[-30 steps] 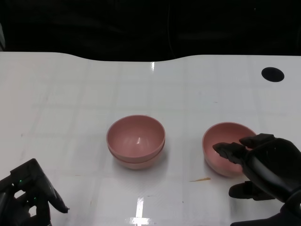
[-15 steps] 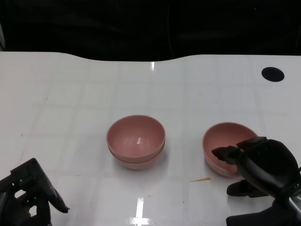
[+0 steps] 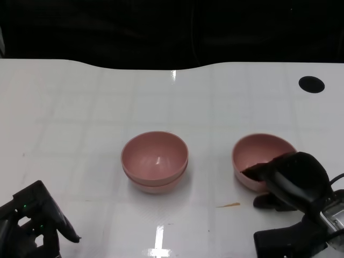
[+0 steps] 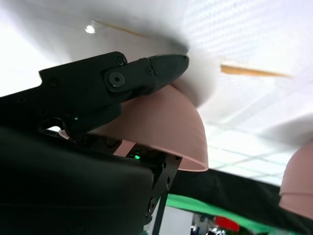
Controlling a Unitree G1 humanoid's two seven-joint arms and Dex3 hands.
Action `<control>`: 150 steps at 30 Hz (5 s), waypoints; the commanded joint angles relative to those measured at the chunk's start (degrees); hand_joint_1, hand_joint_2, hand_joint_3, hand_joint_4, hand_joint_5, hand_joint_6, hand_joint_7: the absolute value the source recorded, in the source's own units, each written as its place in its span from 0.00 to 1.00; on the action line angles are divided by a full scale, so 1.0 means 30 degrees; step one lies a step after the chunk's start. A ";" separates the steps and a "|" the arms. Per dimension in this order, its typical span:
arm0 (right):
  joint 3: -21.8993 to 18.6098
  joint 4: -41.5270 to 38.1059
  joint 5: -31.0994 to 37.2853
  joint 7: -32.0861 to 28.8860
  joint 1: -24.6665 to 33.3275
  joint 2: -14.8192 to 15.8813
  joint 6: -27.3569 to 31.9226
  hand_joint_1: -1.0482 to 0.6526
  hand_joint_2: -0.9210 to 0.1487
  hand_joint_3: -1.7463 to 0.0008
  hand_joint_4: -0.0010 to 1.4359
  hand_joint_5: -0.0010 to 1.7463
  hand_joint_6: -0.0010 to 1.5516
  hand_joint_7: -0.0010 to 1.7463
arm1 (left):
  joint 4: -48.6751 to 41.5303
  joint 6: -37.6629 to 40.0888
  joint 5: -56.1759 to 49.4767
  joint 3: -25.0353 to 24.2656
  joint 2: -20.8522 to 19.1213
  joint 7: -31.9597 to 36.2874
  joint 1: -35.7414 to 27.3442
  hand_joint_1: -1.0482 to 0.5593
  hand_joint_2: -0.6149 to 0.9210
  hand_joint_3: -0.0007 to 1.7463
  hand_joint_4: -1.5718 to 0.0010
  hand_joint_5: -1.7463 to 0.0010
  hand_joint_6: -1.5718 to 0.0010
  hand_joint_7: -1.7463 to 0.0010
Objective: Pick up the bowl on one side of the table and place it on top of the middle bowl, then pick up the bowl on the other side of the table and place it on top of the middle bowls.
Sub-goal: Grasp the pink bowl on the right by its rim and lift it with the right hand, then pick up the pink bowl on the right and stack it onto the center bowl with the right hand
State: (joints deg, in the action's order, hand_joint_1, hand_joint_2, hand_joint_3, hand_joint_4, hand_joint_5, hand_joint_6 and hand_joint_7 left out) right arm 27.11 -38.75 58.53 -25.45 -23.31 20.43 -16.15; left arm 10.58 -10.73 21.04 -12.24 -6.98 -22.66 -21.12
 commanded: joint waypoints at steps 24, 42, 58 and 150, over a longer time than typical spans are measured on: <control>-0.2521 0.6798 -0.5404 0.0441 0.0049 0.1756 -0.2878 0.56 0.00 0.90 0.55 1.00 0.40 1.00 | 0.0073 -0.0225 -0.0465 -0.0089 0.0124 0.0696 0.0080 0.89 0.92 0.74 0.39 0.00 0.55 0.00; -0.2390 1.1725 -0.9744 1.0982 -0.2474 -0.0509 -0.1989 0.54 0.34 0.47 0.61 1.00 0.43 1.00 | -0.0228 -0.0555 -0.0788 -0.0087 -0.0023 0.0571 0.0142 0.89 0.92 0.72 0.40 0.00 0.56 0.00; 0.1485 0.7297 -0.6165 1.0860 -0.5512 -0.2529 -0.6722 0.46 0.08 0.90 0.73 0.69 0.55 0.67 | 0.0327 -0.0239 -0.1574 0.0432 0.0420 0.1502 -0.0069 0.88 0.93 0.71 0.40 0.00 0.57 0.00; 0.2815 -0.1617 -0.3511 0.5515 -0.8459 -0.3250 -0.8702 0.47 0.06 1.00 0.64 0.85 0.68 0.22 | -0.0969 -0.1878 -0.2095 0.0577 0.0315 0.1487 0.0209 0.89 0.93 0.67 0.39 0.00 0.56 0.00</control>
State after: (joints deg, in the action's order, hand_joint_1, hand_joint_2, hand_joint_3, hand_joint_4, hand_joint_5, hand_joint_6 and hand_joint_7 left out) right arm 35.58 -43.41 48.00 -8.38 -47.45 10.17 -42.13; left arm 7.22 -15.98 14.57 -10.39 -5.43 -18.11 -20.32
